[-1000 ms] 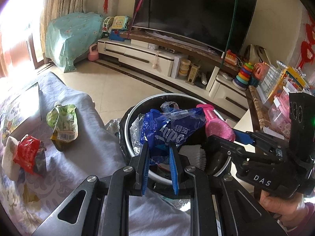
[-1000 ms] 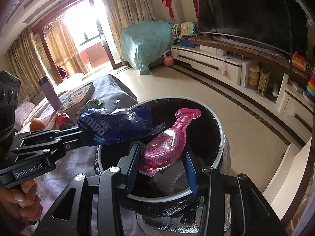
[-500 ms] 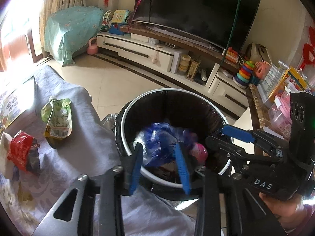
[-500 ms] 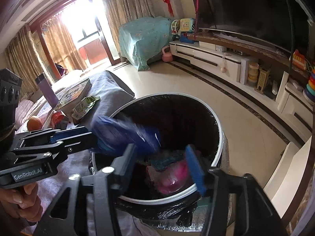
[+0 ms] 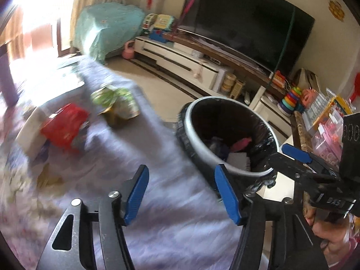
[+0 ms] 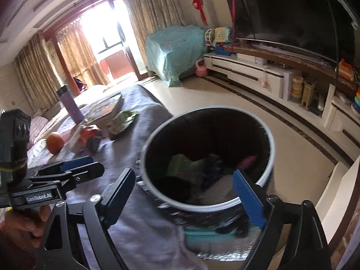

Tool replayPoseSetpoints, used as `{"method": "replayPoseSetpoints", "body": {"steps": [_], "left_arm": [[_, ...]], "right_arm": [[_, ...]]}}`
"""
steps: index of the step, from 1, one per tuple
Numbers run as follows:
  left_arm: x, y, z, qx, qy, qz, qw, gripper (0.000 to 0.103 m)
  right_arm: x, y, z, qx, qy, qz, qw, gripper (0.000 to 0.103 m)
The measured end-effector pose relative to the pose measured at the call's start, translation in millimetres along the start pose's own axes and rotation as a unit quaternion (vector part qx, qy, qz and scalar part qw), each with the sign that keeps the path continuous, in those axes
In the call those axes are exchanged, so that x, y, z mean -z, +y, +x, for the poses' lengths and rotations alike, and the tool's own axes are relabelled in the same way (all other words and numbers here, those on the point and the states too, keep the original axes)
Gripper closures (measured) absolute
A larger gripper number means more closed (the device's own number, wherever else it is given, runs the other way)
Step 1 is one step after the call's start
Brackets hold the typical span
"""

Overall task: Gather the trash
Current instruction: 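Move both open grippers back over the trash on the bed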

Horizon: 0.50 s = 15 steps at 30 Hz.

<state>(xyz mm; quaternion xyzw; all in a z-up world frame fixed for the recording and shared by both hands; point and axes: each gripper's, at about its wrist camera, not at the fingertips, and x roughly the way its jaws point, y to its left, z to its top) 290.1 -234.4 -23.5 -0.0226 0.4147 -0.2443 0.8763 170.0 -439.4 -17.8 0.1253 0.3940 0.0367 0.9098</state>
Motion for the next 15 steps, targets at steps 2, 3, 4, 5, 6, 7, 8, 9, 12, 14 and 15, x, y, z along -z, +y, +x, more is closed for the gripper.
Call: {"method": "replayPoseSetpoints", "body": {"steps": [2,3,4,5,6,7,8,9,12,14,15], "left_arm": [[11,10,-12,-0.006,-0.003,-0.014,0.9999,0.036],[18,17,-18,-0.007,-0.005,-0.024,0.9997,0.036],[23,23,-24,-0.008,-0.006,-0.031,0.9995,0.035],[27,28,-29,-0.010,-0.006,-0.036,0.9993,0.035],[33,34,-35,-0.014,-0.008,-0.042,0.9990,0.034],[37,39,-41,-0.018,-0.010,-0.046,0.9987,0.034],[43,45,-48,-0.024,-0.013,-0.051,0.9983,0.033],[48,50,-54,-0.028,-0.016,-0.056,0.9979,0.033],[60,65,-72,-0.035,-0.020,-0.073,0.9965,0.032],[68,75,-82,-0.043,-0.025,-0.085,0.9951,0.032],[72,81,-86,-0.049,-0.027,-0.090,0.9944,0.031]], "right_arm": [[3,10,-2,-0.012,-0.002,0.000,1.000,0.011],[4,14,-3,-0.019,-0.003,0.001,1.000,0.010],[6,19,-4,-0.028,-0.006,0.002,1.000,0.010],[8,26,-6,-0.036,-0.009,0.003,0.999,0.010],[10,29,-7,-0.039,-0.010,0.004,0.999,0.009],[11,34,-8,-0.043,-0.012,0.005,0.999,0.008],[13,41,-8,-0.049,-0.014,0.008,0.999,0.008],[13,44,-8,-0.053,-0.014,0.010,0.998,0.006],[18,61,-8,-0.067,-0.019,0.013,0.997,0.006],[21,74,-4,-0.071,-0.021,0.002,0.997,0.005],[23,82,0,-0.074,-0.018,-0.004,0.997,0.005]]}}
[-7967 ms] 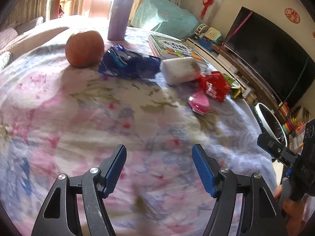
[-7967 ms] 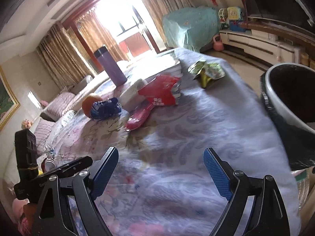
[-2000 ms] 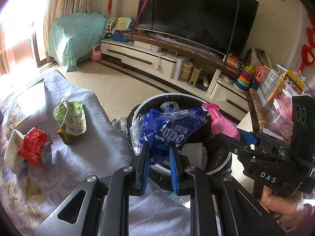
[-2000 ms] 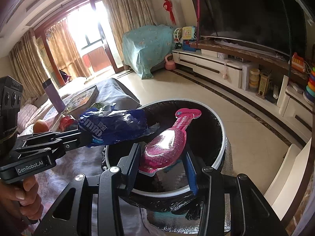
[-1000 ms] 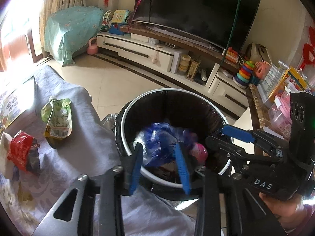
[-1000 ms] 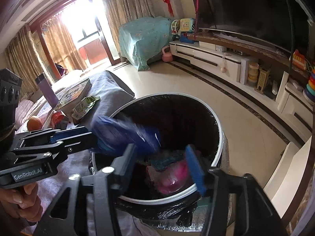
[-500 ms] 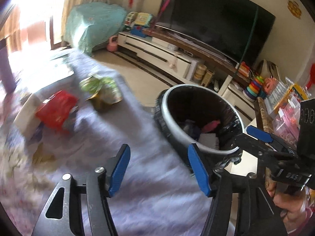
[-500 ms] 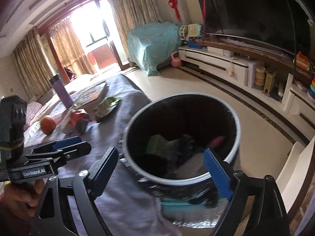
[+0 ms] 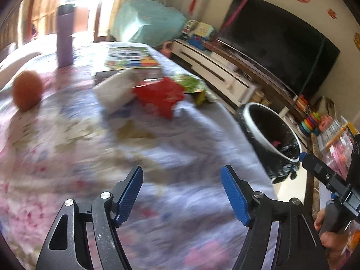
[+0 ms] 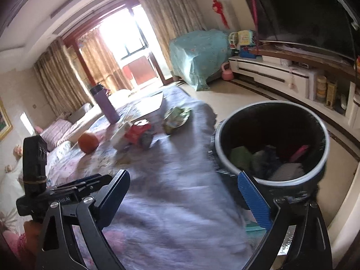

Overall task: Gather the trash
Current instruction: 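Move both open grippers back over the trash on the bed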

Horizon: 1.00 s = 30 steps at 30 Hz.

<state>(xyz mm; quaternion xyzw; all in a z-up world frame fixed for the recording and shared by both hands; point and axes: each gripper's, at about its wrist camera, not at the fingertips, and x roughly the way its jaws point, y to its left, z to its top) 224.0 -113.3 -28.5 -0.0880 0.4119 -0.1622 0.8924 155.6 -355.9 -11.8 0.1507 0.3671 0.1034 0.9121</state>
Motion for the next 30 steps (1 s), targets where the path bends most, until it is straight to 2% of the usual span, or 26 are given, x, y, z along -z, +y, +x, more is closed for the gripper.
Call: {"method": "replayPoseSetpoints", "body": {"steps": [6,12,18,30], "left_arm": [[8,34,-16,-0.023,-0.001,-0.027,0.9994,0.030],[8,46,-23,-0.044,-0.004,-0.023,0.9988,0.030],[-12,58,-7,-0.072,-0.007,0.024,0.9971,0.030],[-76,61,64,-0.098,-0.002,0.116,0.9884,0.021]], "right_arm": [[10,29,20,-0.015,0.008,-0.023,1.000,0.005],[12,45,39,-0.023,0.001,-0.013,1.000,0.005],[8,53,65,-0.022,0.029,0.003,0.999,0.005],[-1,53,82,-0.027,-0.003,0.037,0.999,0.005]]}}
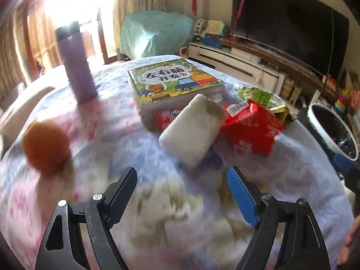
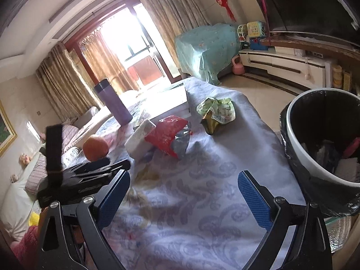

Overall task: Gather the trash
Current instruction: 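Move both open grippers back over the trash on the bed, then grasp the white foam block with the left gripper while the right gripper grasps the red snack bag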

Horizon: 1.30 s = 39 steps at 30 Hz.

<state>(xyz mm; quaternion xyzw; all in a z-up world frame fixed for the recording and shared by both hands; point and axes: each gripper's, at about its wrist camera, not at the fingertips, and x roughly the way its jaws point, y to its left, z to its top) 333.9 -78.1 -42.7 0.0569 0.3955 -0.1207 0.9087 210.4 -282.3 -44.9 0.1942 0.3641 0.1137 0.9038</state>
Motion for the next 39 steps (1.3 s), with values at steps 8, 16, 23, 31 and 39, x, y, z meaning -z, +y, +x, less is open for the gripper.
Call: {"method": "replayPoseSetpoints", "body": {"steps": [8,16,23,31,39], "left_arm": [[-19,4,45,0.038,0.014,0.010,0.9991,0.058],[7,37,22,0.065,0.028,-0.064,0.9954,0.057],[54,62,-13,0.065,0.025,-0.141,0.9876,0.055],[59,65,-13,0.051,0.012,-0.155,0.9866,0.051],[72,57,-34,0.042,0.004,-0.153,0.9874,0.040]], "right_arm": [[-7,1,22,-0.007,0.020,0.023,1.000,0.005],[-13,18,48,0.004,0.031,0.004,1.000,0.006],[-19,27,81,0.022,0.047,-0.010,0.999,0.005],[-29,31,103,0.044,0.058,-0.033,0.997,0.010],[-21,41,101,0.050,0.066,-0.064,0.994,0.098]]}}
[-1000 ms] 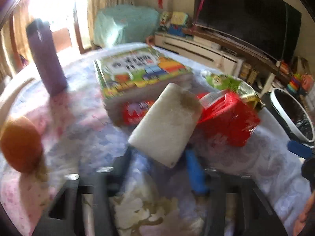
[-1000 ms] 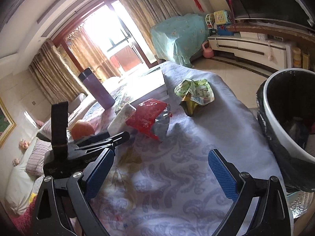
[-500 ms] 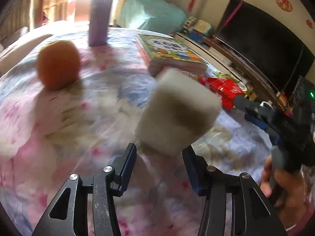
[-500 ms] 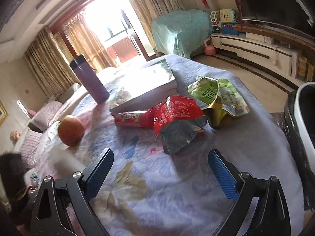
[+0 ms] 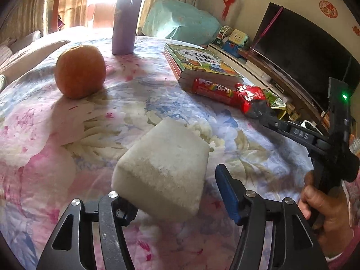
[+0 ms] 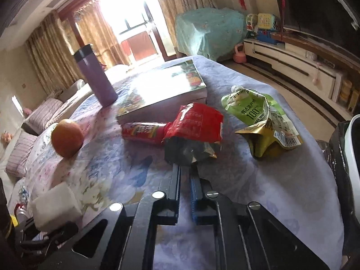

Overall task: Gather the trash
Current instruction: 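Grasp the white foam block with the left gripper while the right gripper grasps the red snack bag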

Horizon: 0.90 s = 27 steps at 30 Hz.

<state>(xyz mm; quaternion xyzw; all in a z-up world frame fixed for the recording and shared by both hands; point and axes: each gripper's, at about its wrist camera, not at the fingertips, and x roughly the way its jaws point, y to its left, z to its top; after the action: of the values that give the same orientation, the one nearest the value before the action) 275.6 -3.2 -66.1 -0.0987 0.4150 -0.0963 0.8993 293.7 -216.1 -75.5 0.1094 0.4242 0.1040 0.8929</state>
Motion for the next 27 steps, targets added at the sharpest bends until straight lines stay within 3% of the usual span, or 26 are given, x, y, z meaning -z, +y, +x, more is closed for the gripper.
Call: {"method": "replayPoseSetpoints", "body": {"steps": [1,5,11,12,13,15,23,25,27], "left_arm": [[1,1,-2,-0.002,0.002,-0.002,1.0000,0.039],[8,4,-11,-0.006,0.006,-0.005,1.0000,0.033],[20,11,-39,-0.034,-0.012,-0.003,0.9993,0.026],[21,14,-43,-0.039,-0.016,-0.003,0.9991,0.023],[22,16,-47,-0.042,-0.018,-0.004,0.9989,0.023],[22,18,-51,-0.048,-0.020,-0.001,0.9987,0.023],[11,14,-33,-0.042,0.005,0.041,0.9983,0.020],[9,12,-27,-0.044,0.008,0.046,0.9979,0.020],[9,9,-20,-0.050,0.013,0.052,0.9973,0.020]], "right_arm": [[3,2,-5,-0.004,-0.004,-0.006,1.000,0.103],[14,7,-23,-0.020,-0.008,-0.023,1.000,0.103],[3,9,-34,0.004,-0.031,-0.038,0.999,0.092],[-1,9,-33,0.007,-0.033,-0.038,0.999,0.085],[-4,7,-31,0.014,-0.035,-0.039,0.999,0.068],[-9,4,-27,0.019,-0.039,-0.042,0.998,0.052],[-26,-2,10,0.042,-0.016,-0.066,0.997,0.057],[-29,-3,15,0.042,-0.014,-0.070,0.997,0.084],[-29,-4,19,0.041,-0.011,-0.072,0.997,0.092]]}}
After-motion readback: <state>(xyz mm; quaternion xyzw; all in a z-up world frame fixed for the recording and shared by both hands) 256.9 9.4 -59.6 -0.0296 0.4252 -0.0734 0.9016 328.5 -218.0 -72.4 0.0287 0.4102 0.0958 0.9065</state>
